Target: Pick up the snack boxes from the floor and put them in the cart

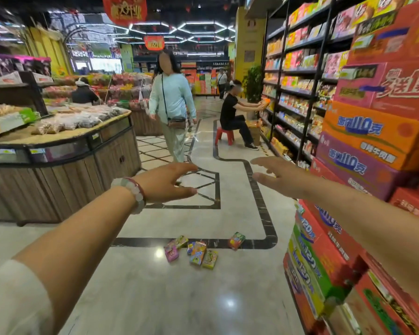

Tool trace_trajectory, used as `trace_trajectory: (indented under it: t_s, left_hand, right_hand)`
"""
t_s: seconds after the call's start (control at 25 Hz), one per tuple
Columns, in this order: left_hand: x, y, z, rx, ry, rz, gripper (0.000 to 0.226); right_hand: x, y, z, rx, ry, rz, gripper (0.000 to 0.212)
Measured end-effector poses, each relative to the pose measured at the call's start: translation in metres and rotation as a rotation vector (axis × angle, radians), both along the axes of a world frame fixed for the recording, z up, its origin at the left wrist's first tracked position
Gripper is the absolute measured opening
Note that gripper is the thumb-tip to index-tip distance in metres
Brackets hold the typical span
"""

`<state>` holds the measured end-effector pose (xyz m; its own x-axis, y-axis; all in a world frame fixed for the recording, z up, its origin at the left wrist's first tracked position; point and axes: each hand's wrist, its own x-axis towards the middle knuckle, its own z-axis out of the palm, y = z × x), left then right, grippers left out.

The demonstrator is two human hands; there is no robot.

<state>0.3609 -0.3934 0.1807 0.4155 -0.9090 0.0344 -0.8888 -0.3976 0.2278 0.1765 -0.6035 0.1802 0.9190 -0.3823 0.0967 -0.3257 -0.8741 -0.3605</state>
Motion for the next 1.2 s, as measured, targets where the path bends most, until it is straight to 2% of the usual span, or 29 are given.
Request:
trace_trajectory:
  t_s: [0.16, 0.36, 0.6, 1.0, 1.2]
  left_hand:
    - [0.046, -0.039, -0.04, 0.045, 0.03, 0.006, 0.064]
    - [0.105, -0.102, -0.08, 0.004, 0.069, 0.086, 0.063]
    - [0.173, -0.172, -0.124, -0.001, 0.168, 0.129, 0.067]
    - [0.308, -0.243, -0.203, 0.038, 0.296, 0.154, 0.065]
    - [0.403, -0.279, -0.26, 0.063, 0.376, 0.165, 0.064]
  right_hand:
    - [0.054, -0.044, -0.039, 0.029, 0.075, 0.043, 0.052]
    - [0.13, -0.112, -0.091, 0.058, 0.153, 0.124, 0.055]
    - [0.205, -0.189, -0.125, 0.107, 0.247, 0.159, 0.057]
    - [0.349, -0.253, -0.192, 0.167, 0.289, 0.164, 0.057]
    - [0.432, -0.284, -0.247, 0.085, 0.4, 0.157, 0.057]
